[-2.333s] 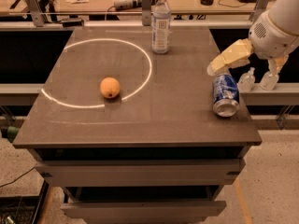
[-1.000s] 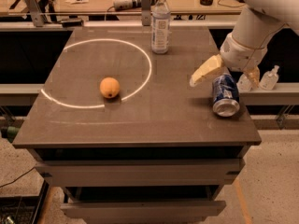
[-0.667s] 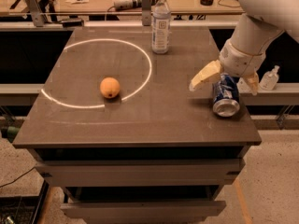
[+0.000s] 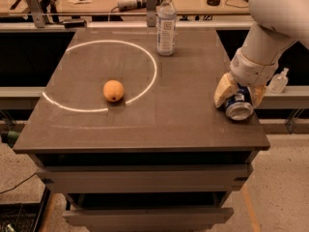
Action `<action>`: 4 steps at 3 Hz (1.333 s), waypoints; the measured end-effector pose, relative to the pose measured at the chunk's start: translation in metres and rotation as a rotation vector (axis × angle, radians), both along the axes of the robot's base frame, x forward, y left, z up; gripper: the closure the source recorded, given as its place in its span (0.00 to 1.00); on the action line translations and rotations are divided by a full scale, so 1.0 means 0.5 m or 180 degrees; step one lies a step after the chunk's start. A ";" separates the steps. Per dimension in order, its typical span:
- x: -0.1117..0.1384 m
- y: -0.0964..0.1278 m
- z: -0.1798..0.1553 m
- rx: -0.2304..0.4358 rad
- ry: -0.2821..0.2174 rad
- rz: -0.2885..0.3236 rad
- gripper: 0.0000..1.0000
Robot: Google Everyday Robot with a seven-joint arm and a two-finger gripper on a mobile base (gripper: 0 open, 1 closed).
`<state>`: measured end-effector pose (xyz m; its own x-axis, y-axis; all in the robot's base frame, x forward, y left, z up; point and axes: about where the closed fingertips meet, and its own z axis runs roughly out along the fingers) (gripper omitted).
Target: Place pepsi can upright
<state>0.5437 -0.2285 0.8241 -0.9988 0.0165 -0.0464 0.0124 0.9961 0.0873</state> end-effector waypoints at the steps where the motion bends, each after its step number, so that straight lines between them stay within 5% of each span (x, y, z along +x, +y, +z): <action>1: -0.004 -0.008 0.000 -0.0084 -0.0042 0.0113 0.64; 2: 0.012 -0.003 0.083 -0.0363 -0.0402 0.0533 0.88; 3: 0.011 -0.005 0.228 -0.0665 -0.0930 0.1011 1.00; 4: -0.033 -0.004 0.320 -0.0749 -0.1398 0.1460 1.00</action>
Offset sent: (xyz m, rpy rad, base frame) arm 0.0164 -0.0032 0.1166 -0.2671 -0.3011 0.3652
